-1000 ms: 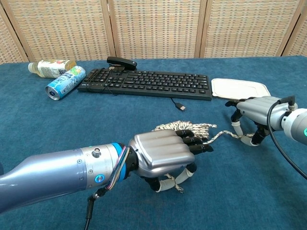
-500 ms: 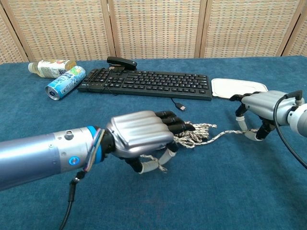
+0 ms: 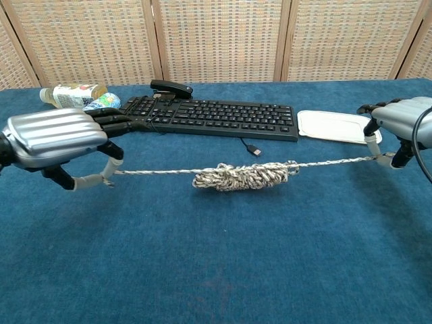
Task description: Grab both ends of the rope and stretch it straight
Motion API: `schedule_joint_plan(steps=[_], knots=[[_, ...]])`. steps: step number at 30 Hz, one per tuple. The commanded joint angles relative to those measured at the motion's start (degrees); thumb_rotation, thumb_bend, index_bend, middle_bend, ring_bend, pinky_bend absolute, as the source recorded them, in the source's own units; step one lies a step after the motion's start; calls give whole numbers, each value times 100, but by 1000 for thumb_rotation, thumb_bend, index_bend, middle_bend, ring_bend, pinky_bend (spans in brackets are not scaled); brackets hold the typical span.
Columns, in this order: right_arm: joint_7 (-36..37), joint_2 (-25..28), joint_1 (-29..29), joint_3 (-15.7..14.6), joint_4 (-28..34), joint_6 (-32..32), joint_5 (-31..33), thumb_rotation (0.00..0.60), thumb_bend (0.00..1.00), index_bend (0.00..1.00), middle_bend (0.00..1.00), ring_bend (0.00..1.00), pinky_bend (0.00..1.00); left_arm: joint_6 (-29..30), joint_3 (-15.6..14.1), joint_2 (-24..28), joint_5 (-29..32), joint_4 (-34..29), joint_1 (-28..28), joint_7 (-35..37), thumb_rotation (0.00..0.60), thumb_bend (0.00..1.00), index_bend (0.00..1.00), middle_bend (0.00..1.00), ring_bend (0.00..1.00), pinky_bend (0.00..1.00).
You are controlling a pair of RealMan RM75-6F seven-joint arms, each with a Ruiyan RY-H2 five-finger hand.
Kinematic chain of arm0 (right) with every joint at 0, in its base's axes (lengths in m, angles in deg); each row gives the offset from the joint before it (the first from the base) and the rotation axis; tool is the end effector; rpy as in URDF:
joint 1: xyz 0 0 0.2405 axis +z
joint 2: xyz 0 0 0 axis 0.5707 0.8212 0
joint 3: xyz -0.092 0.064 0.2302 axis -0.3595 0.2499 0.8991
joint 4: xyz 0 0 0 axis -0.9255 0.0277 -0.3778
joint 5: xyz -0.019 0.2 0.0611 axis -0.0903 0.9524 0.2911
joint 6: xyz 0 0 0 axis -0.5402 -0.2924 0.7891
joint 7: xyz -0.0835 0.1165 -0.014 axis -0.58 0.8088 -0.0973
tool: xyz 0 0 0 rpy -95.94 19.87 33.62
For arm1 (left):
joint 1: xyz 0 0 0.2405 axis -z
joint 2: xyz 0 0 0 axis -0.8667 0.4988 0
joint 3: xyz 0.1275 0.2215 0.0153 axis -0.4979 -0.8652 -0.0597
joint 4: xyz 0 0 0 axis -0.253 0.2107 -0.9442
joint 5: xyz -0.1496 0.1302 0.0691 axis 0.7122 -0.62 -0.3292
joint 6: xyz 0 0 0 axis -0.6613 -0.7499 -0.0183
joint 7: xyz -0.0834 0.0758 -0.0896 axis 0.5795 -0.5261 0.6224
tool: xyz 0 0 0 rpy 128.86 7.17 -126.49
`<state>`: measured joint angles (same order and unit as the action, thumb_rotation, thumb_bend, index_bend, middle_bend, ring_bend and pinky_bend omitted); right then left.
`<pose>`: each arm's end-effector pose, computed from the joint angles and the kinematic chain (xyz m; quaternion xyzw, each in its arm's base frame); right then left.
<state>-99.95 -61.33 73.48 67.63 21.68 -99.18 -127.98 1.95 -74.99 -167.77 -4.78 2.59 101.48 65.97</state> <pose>-0.2298 -0.3517 0.0166 0.7194 -0.3146 0.2037 0.5848 -0.1994 0.3157 0.0090 -0.8691 -0.1232 -0.2978 0.3754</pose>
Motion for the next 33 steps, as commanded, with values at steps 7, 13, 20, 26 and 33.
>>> schedule_joint_plan(steps=[7,13,20,26,33], knots=[[-223,95,-11,34,-203,5,307,600,434,717,25,0,0,270,-170,150,46,927,-376,816,600,503,812,0,0,0],[-217,160,-111,-66,-408,58,370,600,434,717,25,0,0,363,-234,123,-1,1475,-513,1359,600,503,811,0,0,0],[-72,143,-171,-90,-500,100,287,600,434,717,25,0,0,416,-238,10,-103,1664,-550,1518,600,503,811,0,0,0],[154,195,-238,-66,-438,103,178,600,378,590,28,0,0,461,-218,30,-120,1579,-595,1484,600,499,800,0,0,0],[1060,559,-514,19,135,-227,-493,600,0,0,0,0,0,927,-30,377,27,896,-812,2086,600,0,0,0,0,0]])
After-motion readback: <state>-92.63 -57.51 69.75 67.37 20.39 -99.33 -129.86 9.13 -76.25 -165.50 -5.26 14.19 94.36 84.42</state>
